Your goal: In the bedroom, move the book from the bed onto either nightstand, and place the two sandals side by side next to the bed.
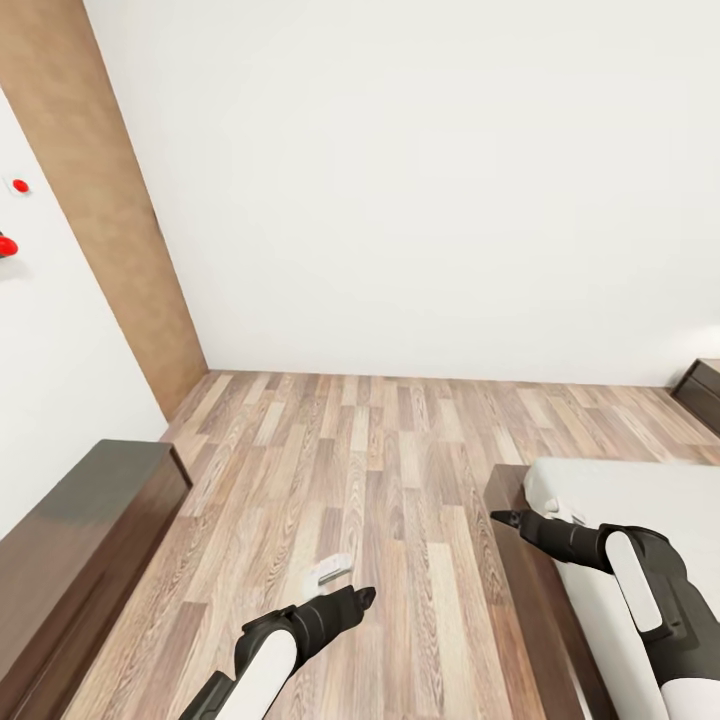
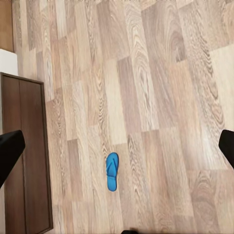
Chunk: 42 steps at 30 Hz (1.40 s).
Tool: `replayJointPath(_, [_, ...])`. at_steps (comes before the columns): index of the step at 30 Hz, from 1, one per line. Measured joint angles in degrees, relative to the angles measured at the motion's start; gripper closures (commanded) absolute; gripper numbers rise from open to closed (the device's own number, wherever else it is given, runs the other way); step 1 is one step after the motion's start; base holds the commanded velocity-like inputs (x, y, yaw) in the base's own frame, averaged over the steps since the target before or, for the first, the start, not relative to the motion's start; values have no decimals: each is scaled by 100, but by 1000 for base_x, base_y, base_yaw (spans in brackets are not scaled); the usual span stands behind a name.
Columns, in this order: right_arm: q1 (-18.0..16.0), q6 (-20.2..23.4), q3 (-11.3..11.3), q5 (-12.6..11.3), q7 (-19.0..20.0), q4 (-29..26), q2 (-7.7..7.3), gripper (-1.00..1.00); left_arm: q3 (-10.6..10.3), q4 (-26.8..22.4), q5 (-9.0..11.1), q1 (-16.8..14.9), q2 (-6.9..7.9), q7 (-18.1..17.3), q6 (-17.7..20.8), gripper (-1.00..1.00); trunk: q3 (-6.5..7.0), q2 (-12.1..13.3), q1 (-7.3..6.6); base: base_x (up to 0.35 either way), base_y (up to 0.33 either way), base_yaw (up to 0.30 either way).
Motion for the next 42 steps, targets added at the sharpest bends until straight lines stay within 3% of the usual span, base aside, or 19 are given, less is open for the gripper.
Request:
replayJointPath(5, [2,27,41,-3,7,-15,-2,-100,32,7,3,-5,4,-1,1,-100,0,0,0,23,0,-1])
replayJointPath(9, [3,133,263,-10,3,-83,0,-100,408,222,23,-123,2,-23,34,-100,0,1,1,10,0,0])
replayJointPath(10, [3,134,265,-6,3,-83,0,-100,412,225,29,-125,2,-24,33,-100,1,0,0,7,0,0])
replayJointPath(13, [4,236,417,-11,-4,-134,0,-100,801,679,77,-367,3,-159,62,-100,4,1,1,5,0,0])
replayJointPath(15, [4,243,450,-11,-6,-145,-8,-100,908,878,93,-473,8,-242,67,-100,8,1,1,3,0,0])
replayJointPath(18, [4,243,513,-2,-14,-172,-39,-100,1185,1829,121,-1002,45,-707,78,-100,16,1,1,2,0,-28])
replayJointPath(19, [4,243,514,-3,-14,-172,-40,-100,1187,1838,125,-1006,45,-712,77,-100,19,0,0,1,0,-39])
replayJointPath(25, [2,243,530,-8,-14,-195,-72,-100,1319,3181,94,-1722,89,-1123,46,-100,36,1,1,1,0,-27])
replayJointPath(29, [0,243,537,-9,-11,-228,-80,-100,1342,3658,83,-1967,121,-1204,26,-100,42,0,0,0,0,-13])
replayJointPath(30, [-1,243,540,-10,-10,-261,-83,-100,1351,3845,76,-2057,146,-1233,16,-100,43,0,1,0,0,-3])
replayJointPath(31, [5,243,545,-29,-9,-554,-89,-100,1402,4400,74,-2308,315,-1353,-42,-100,43,0,1,0,0,-3])
replayJointPath(35, [-1,243,542,-17,-6,-715,-100,-100,1431,4632,111,-2400,467,-1496,-70,-100,28,0,1,0,0,-2])
replayJointPath(42, [-41,243,561,-14,0,-673,-108,-100,1446,5029,119,-2521,582,-1732,-79,-100,-21,1,1,0,0,0])
